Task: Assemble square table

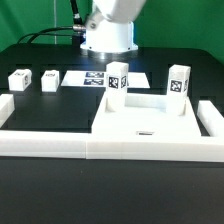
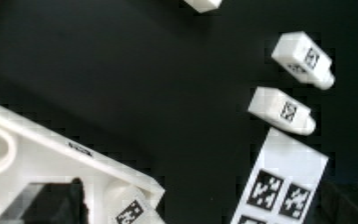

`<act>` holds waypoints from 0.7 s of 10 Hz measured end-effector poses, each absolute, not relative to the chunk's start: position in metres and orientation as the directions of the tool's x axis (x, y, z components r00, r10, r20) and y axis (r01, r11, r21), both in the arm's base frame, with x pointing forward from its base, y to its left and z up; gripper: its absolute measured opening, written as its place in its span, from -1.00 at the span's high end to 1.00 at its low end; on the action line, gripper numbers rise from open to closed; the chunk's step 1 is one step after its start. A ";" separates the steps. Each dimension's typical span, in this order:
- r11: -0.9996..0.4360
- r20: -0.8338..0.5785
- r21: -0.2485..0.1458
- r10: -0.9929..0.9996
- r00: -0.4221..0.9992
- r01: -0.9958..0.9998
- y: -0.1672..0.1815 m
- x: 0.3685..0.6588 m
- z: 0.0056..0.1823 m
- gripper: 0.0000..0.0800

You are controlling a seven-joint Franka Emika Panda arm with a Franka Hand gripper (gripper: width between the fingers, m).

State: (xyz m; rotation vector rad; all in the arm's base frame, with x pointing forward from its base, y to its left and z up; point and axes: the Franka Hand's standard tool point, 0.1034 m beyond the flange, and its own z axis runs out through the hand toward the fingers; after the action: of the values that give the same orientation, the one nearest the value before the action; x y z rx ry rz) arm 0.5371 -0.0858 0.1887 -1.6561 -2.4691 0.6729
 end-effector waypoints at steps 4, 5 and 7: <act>-0.029 -0.201 -0.369 0.978 -0.049 0.929 -0.144 0.469 0.167 -0.62; -0.161 -0.244 -0.356 0.967 0.075 0.920 -0.146 0.459 0.158 -0.62; -0.255 -0.281 -0.343 0.946 0.160 0.904 -0.142 0.458 0.155 -0.62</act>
Offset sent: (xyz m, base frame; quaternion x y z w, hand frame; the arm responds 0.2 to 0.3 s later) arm -0.0488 -0.0335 -0.0429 -0.0236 0.0779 0.1921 0.9780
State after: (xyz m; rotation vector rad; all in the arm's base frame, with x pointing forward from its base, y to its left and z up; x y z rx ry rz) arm 0.4576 -0.1419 0.1546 -2.3184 -1.8561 0.6794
